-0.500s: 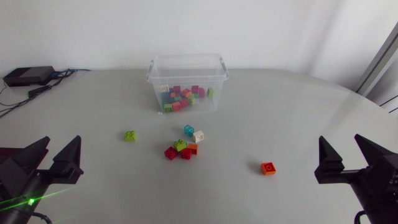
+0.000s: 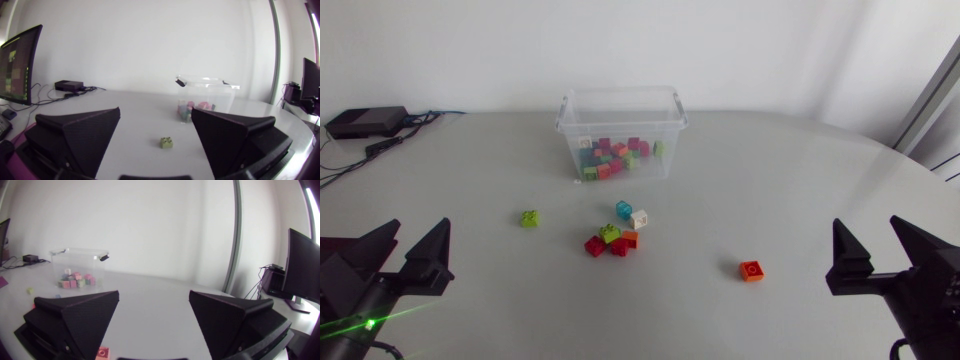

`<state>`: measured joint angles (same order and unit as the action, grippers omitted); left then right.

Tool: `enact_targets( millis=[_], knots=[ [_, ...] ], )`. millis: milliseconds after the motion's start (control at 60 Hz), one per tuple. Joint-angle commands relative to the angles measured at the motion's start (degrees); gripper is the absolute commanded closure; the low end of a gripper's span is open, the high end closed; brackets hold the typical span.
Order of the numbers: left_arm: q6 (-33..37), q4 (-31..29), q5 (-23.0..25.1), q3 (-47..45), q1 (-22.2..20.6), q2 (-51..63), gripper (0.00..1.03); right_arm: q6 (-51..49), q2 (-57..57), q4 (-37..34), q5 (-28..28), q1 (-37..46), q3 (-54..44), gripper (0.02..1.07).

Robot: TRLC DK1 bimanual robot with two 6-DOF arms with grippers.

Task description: Place the duplo bricks in the container

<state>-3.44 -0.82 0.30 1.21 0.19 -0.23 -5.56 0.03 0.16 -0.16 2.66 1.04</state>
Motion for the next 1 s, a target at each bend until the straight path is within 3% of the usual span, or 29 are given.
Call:
enact_targets(
  millis=[0,300,667,783,983],
  knots=[
    [-1.0,-0.2,-0.2,0.5,0.1,-0.6,0.04,0.8,-0.4,-0.4,-0.2,-0.5,-1.0,0.06],
    [-1.6,-2.3,-0.2,11.2,0.1,9.8,0.04,0.9,1.6,-2.3,-0.2,-0.8,3.0,0.07],
    [-2.1,-8.7,-0.1,26.3,-1.7,34.4,0.05,4.9,22.6,-10.5,-0.2,-2.3,19.9,0.07],
    [-2.3,-15.7,-0.7,32.2,-3.3,43.6,0.05,6.2,27.6,-13.9,0.9,-3.5,23.8,0.07],
    [-2.3,-29.2,-1.0,44.4,-5.2,61.3,0.05,6.7,39.6,-25.7,1.3,-4.1,33.0,0.07]
  ],
)
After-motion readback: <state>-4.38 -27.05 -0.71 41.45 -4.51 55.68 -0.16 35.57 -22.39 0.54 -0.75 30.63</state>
